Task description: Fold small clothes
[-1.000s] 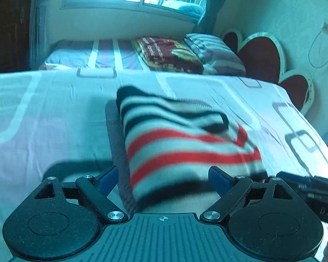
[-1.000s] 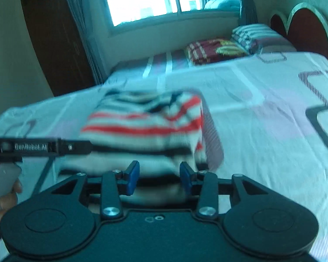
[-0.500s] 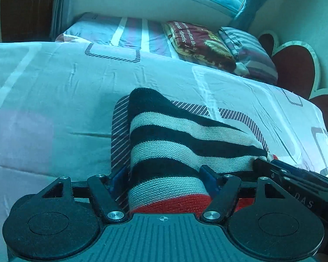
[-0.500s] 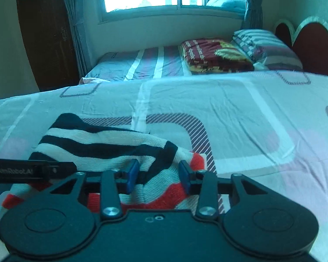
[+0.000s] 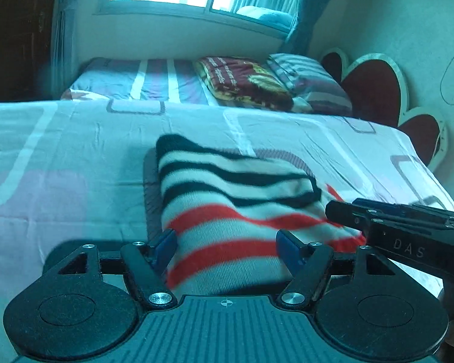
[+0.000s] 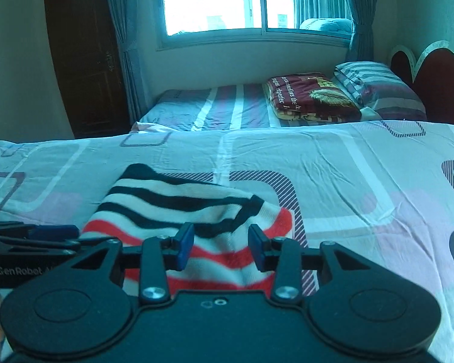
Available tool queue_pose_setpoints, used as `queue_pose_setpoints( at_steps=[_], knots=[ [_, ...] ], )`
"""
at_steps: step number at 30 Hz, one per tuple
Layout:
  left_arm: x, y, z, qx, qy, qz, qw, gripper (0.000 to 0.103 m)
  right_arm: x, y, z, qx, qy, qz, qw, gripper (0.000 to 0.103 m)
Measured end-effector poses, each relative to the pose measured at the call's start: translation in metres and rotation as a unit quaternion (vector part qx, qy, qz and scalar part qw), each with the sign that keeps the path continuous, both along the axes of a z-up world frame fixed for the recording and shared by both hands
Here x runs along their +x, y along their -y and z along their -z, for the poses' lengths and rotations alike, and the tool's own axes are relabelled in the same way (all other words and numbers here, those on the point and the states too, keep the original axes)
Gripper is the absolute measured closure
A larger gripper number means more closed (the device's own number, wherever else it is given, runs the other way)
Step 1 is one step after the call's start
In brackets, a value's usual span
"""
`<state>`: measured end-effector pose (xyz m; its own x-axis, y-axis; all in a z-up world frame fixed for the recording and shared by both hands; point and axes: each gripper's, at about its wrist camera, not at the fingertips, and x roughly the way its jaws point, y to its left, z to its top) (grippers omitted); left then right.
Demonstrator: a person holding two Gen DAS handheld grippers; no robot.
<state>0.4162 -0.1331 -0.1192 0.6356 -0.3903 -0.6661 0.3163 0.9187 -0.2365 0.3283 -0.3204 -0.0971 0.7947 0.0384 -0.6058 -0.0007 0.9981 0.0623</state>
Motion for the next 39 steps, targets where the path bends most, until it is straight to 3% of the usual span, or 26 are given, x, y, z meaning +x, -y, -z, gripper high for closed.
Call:
queue_pose_setpoints(
  at_steps=[2,5,8,12,17,24,27,31,34,37,39],
  knots=[
    [-0.005,0.001,0.008,0.007,-0.005,0.001,1.0,0.031,-0.006,-0.001,0.007,0.0,-0.012,-0.003,1.0,0.064],
    [-0.003,-0.001,0.022,0.007,-0.026,-0.006,0.9996,0.018,-0.007,0.004,0.03,-0.002,-0.036,0.011,0.999,0.066],
    [0.004,-0.009,0.035,-0.014,-0.054,-0.029,0.998,0.006,-0.01,0.003,0.036,-0.016,-0.025,0.021,0.999,0.067],
    [-0.009,-0.009,0.023,-0.01,-0.047,-0.032,0.9983,0.007,-0.021,0.003,0.022,0.009,-0.022,0.026,0.999,0.065],
    [-0.037,-0.015,0.014,-0.005,-0.042,-0.003,0.9991,0.007,-0.058,0.001,0.01,0.005,-0.014,0.018,1.0,0.065],
    [-0.06,-0.027,0.036,-0.012,-0.081,0.002,0.9967,0.007,-0.095,-0.001,0.019,-0.013,-0.022,0.021,0.999,0.064],
    [-0.064,-0.021,0.042,0.001,-0.074,0.008,0.9972,0.006,-0.093,0.01,0.04,-0.005,-0.051,0.037,0.998,0.061],
    [-0.065,-0.016,0.042,0.012,-0.069,0.011,0.9974,0.006,-0.093,0.011,0.04,0.006,-0.05,0.043,0.998,0.06],
    [-0.063,-0.017,0.036,0.008,-0.078,0.012,0.9968,0.006,-0.094,0.017,0.037,0.035,-0.052,0.042,0.997,0.056],
    [-0.061,-0.017,0.03,0.005,-0.082,0.012,0.9966,0.006,-0.092,0.025,0.032,0.065,-0.051,0.048,0.995,0.039],
    [-0.059,-0.018,0.027,0.001,-0.084,0.01,0.9964,0.006,-0.09,0.029,0.027,0.074,-0.047,0.049,0.995,0.035]
  ],
)
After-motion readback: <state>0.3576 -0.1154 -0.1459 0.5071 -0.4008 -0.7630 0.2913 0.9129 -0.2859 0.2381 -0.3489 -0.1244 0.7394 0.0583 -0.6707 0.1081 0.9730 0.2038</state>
